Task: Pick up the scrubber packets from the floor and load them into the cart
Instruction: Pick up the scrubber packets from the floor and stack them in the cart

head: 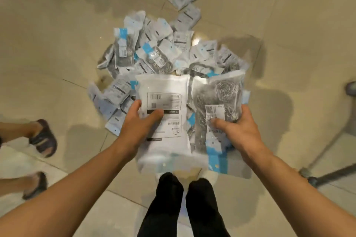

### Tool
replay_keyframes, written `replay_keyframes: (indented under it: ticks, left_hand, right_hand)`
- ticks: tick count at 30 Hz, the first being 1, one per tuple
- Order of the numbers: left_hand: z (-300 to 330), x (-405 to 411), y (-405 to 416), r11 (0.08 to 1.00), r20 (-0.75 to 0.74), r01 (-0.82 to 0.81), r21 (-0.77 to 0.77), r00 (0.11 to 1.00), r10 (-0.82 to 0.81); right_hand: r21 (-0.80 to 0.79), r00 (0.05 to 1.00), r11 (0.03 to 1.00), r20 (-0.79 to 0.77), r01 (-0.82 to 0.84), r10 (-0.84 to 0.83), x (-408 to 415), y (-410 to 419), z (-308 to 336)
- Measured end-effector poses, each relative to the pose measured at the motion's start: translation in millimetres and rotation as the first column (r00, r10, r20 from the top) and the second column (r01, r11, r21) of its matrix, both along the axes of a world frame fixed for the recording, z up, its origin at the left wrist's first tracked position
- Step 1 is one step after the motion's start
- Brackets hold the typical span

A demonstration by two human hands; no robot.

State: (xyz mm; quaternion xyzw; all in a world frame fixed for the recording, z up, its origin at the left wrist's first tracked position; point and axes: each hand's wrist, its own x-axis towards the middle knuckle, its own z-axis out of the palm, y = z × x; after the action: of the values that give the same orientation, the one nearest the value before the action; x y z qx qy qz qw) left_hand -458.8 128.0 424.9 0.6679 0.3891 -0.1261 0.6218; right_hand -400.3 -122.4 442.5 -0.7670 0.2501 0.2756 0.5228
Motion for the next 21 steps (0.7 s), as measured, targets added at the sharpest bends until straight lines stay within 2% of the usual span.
replay_keyframes:
  ticks: [5,10,16,21]
  left_hand:
    - [154,-3,-16,0.997,0.093,-0.028,-0.078,0.995,0.035]
    - [251,-17,-31,0.979,0.160,-0.003,-0.204,0.986,0.036]
    - [293,-10,-35,0.943,0.220,0.193,-0.271,0.966,-0.135]
    - [306,22,-24,0.838,0.263,0.427,-0.340,0.898,-0.352]
  right_hand:
    - [0.097,0.999,0.995,0.046,0.015,-0.019,-15,-2,147]
    - [0.161,0.989,0.984,0.113,0.074,-0.093,-40,-23,240]
    - [0.176,0.958,0.960,0.149,0.220,-0.246,-65,-31,285]
    - [0.151,0.874,0.898,0.211,0.414,-0.438,-84,-16,313]
